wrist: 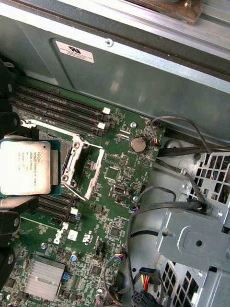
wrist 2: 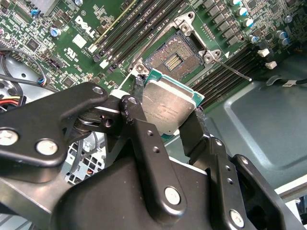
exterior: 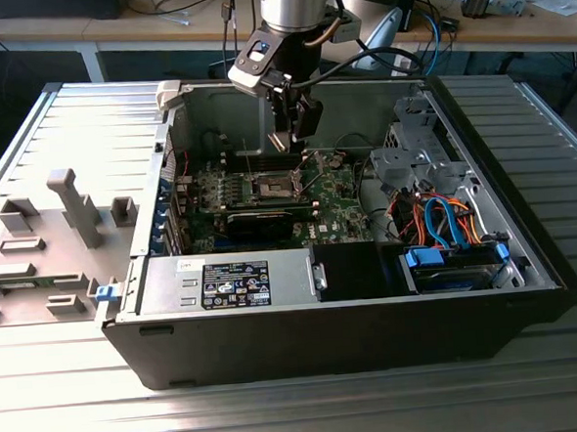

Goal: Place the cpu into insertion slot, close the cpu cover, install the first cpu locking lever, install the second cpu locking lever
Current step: 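Place the cpu into insertion slot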

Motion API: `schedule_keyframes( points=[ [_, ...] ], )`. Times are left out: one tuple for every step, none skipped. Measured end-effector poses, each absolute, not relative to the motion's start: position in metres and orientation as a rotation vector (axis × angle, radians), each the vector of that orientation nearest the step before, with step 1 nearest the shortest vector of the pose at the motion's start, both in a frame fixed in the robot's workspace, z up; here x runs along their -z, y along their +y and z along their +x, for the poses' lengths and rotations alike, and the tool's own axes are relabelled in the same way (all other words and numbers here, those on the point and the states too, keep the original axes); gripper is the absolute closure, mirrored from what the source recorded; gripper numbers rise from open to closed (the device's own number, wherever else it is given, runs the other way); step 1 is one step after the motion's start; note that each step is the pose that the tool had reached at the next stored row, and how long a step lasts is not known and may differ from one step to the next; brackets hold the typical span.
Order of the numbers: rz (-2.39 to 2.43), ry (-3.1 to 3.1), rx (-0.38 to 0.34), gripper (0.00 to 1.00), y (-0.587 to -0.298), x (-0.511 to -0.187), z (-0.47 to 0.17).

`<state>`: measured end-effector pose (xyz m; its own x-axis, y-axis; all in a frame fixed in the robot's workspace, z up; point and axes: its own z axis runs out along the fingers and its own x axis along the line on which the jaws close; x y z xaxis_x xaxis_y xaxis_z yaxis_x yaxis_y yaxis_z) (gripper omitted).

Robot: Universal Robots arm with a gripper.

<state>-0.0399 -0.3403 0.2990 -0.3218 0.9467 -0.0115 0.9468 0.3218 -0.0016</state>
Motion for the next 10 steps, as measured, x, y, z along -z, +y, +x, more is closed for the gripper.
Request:
schedule_keyframes(
  points=[
    [1.825, 2.546, 0.013, 0.46, -0.3403, -0.2989, -0.0399],
    [1.826, 2.546, 0.013, 0.46, -0.3403, -0.2989, -0.0399],
    [1.827, 2.545, 0.013, 0.46, -0.3403, -0.2989, -0.0399],
    [1.828, 2.545, 0.013, 0.46, -0.3403, -0.2989, -0.0399],
    [1.829, 2.544, 0.013, 0.46, -0.3403, -0.2989, -0.0399],
    [1.829, 2.543, 0.013, 0.46, -0.3403, -0.2988, -0.0399],
    [1.831, 2.543, 0.013, 0.46, -0.3403, -0.2988, -0.0399],
    [1.831, 2.542, 0.013, 0.46, -0.3403, -0.2988, -0.0399],
    [1.832, 2.541, 0.013, 0.46, -0.3403, -0.2987, -0.0399],
    [1.833, 2.541, 0.013, 0.46, -0.3403, -0.2987, -0.0399]
  ],
)
